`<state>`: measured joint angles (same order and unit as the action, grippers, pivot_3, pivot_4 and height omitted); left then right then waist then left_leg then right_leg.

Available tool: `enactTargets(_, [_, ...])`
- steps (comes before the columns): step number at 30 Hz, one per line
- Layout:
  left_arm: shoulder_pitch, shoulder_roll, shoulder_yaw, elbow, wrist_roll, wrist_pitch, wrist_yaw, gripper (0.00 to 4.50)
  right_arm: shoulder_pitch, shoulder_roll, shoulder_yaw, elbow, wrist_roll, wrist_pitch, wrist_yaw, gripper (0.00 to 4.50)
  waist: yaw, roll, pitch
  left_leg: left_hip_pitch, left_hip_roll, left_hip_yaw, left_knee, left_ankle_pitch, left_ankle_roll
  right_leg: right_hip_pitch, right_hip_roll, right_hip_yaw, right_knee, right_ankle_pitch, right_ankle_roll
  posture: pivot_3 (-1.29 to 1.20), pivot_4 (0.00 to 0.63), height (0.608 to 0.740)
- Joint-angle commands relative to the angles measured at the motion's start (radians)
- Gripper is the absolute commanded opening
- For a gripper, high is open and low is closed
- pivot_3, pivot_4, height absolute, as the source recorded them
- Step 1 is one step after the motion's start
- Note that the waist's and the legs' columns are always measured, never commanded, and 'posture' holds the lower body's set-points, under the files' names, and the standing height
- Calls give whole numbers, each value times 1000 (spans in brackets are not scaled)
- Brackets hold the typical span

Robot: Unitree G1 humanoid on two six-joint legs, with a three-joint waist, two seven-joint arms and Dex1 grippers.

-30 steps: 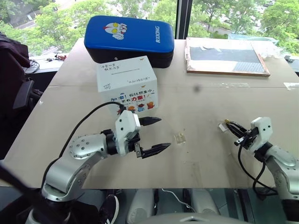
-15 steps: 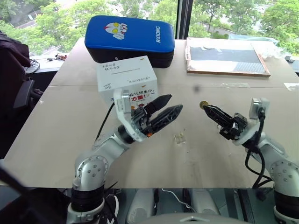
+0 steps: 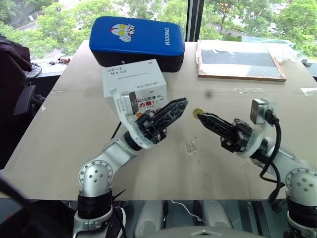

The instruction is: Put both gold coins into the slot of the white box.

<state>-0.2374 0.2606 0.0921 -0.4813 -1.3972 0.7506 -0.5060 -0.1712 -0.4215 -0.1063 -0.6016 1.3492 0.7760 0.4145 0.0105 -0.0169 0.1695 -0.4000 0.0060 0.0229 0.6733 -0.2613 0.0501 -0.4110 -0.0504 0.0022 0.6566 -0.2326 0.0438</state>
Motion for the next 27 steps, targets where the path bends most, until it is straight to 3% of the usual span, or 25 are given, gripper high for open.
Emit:
enactTargets(1, [-5, 5, -11, -17, -21, -1, -9, 1952, -19, -2, 8, -42, 36, -15, -5, 0, 0, 0, 0, 0, 0, 0, 0, 0, 0, 0, 0, 0, 0, 0, 0, 0, 150, 740])
enactTargets(9, [-6, 14, -27, -9, -18, 3, -23, 1952, -30, 2, 25, -48, 56, -22, -11, 0, 0, 0, 0, 0, 0, 0, 0, 0, 0, 0, 0, 0, 0, 0, 0, 0, 150, 740])
enactTargets(10, [-6, 14, -30, -8, -15, 3, -24, 1522, -32, 2, 27, -48, 59, -23, -11, 0, 0, 0, 0, 0, 0, 0, 0, 0, 0, 0, 0, 0, 0, 0, 0, 0, 150, 740])
enactTargets(12, [-3, 11, -35, -6, -12, 4, -27, 1147, -36, 1, 32, -54, 74, -21, -9, 0, 0, 0, 0, 0, 0, 0, 0, 0, 0, 0, 0, 0, 0, 0, 0, 0, 150, 740])
enactTargets(14, [1, 10, -40, -7, -13, 6, -32, 75, -42, 0, 36, -58, 84, -20, -11, 0, 0, 0, 0, 0, 0, 0, 0, 0, 0, 0, 0, 0, 0, 0, 0, 0, 150, 740])
enactTargets(27, [17, 36, -69, -9, 16, 16, -53, 75, -97, -2, 56, -55, 110, -21, -39, 0, 0, 0, 0, -1, 0, 0, 0, 0, 0, 0, 0, 0, -2, -1, -1, 0, 150, 740])
